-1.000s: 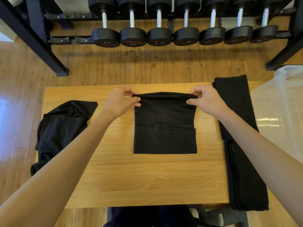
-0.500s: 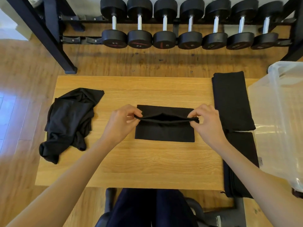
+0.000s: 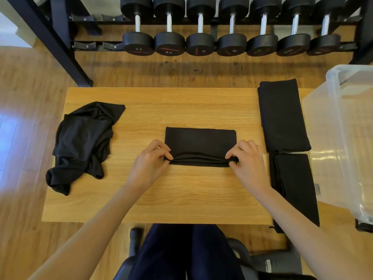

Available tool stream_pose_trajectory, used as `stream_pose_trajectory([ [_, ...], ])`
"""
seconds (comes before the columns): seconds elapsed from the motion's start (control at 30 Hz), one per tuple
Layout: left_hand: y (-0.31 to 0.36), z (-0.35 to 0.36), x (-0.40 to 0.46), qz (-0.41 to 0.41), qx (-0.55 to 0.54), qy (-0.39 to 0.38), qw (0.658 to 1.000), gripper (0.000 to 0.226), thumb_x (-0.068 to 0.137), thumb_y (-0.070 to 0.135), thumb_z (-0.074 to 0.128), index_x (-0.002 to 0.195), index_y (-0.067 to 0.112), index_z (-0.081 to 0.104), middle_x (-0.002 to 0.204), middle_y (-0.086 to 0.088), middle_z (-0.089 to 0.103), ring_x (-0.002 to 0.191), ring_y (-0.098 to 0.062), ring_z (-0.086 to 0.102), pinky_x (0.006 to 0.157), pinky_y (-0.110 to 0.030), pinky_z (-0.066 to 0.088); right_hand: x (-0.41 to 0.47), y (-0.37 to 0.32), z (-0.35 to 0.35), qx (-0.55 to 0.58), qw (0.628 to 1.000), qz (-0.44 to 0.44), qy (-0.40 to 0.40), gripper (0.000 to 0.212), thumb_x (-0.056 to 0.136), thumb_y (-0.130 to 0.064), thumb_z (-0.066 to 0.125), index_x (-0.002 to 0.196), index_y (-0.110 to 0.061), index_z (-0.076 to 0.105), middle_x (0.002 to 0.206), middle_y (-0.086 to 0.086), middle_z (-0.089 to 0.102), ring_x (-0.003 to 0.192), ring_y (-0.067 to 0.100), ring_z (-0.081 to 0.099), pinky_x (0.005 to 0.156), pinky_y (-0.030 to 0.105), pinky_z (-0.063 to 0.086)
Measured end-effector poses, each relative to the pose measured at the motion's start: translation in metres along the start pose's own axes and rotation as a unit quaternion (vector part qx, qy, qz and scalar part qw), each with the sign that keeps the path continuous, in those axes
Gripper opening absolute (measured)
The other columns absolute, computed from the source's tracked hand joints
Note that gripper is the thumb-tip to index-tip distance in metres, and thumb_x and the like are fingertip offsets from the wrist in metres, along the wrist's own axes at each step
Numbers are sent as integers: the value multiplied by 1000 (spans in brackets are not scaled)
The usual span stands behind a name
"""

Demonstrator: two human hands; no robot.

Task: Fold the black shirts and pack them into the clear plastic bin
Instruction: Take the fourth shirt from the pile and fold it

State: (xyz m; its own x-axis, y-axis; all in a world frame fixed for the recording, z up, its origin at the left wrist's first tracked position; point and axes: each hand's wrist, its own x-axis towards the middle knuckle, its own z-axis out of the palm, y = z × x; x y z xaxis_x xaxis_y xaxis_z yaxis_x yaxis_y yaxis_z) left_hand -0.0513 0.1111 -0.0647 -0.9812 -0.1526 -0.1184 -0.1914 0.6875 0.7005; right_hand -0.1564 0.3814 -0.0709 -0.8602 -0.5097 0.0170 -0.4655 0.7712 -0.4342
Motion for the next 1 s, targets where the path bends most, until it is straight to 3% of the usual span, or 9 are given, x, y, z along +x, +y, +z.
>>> stream_pose_trajectory([
  [0.13,-3,5,-3,6,25,0,1000,11,84,8,72,90,16,72,110,13,55,90,-7,63,73,-34,58,-6,3,3,-23,1000,-5,5,26,73,5,73,86,-17,68,89,-2,54,92,18,46,83,22,25],
  [0.3,-6,4,-7,36,102,-13,994,17,83,8,68,91,22,74,109,13,63,92,1,49,63,-9,38,-14,5,6,-55,998,-10,0,27,74,7,69,90,-15,70,93,0,53,95,18,45,88,28,31],
  [0.4,-6,3,-9,80,123,25,989,21,87,17,54,95,20,74,109,9,66,94,-7,47,77,-29,48,-17,-5,4,-42,998,23,31,27,80,6,61,98,-13,69,101,2,55,101,21,48,91,30,35],
  [0.47,-1,5,-5,89,110,49,989,27,91,18,48,105,17,72,117,5,65,106,-12,52,90,-36,48,-13,-20,5,-13,998,17,55,29,88,-1,52,111,-11,66,117,4,57,114,24,49,102,37,36],
  [0.53,12,15,4,90,92,46,991,32,96,14,49,123,13,65,136,-1,57,130,-17,47,109,-35,39,-6,-37,10,7,1000,-4,28,40,93,-4,47,130,-11,57,141,4,49,136,23,37,116,45,27],
  [0.6,26,32,13,85,116,16,990,43,100,15,42,142,10,47,153,-5,38,145,-19,26,119,-36,23,-1,-53,21,0,999,-27,-22,50,96,-9,44,146,-15,41,157,2,29,148,21,16,121,46,13],
  [0.73,23,60,19,30,228,-36,972,57,103,36,20,154,10,16,163,-9,8,150,-22,3,122,-42,14,4,-61,48,-56,995,-16,-79,53,104,-30,35,154,-22,20,163,0,7,150,22,-1,121,50,8],
  [0.87,7,61,19,2,263,-33,964,68,101,50,21,155,11,11,163,-9,4,151,-23,0,122,-41,10,-2,-44,55,-96,990,26,-99,61,102,-48,27,155,-24,11,164,3,0,150,22,-6,121,46,3],
  [1.0,2,53,14,-4,251,-46,967,67,102,47,20,156,13,2,164,-5,-4,150,-18,-8,122,-39,3,-13,-32,46,-105,989,40,-100,60,102,-50,23,155,-26,11,164,2,3,150,20,-3,121,43,5],
])
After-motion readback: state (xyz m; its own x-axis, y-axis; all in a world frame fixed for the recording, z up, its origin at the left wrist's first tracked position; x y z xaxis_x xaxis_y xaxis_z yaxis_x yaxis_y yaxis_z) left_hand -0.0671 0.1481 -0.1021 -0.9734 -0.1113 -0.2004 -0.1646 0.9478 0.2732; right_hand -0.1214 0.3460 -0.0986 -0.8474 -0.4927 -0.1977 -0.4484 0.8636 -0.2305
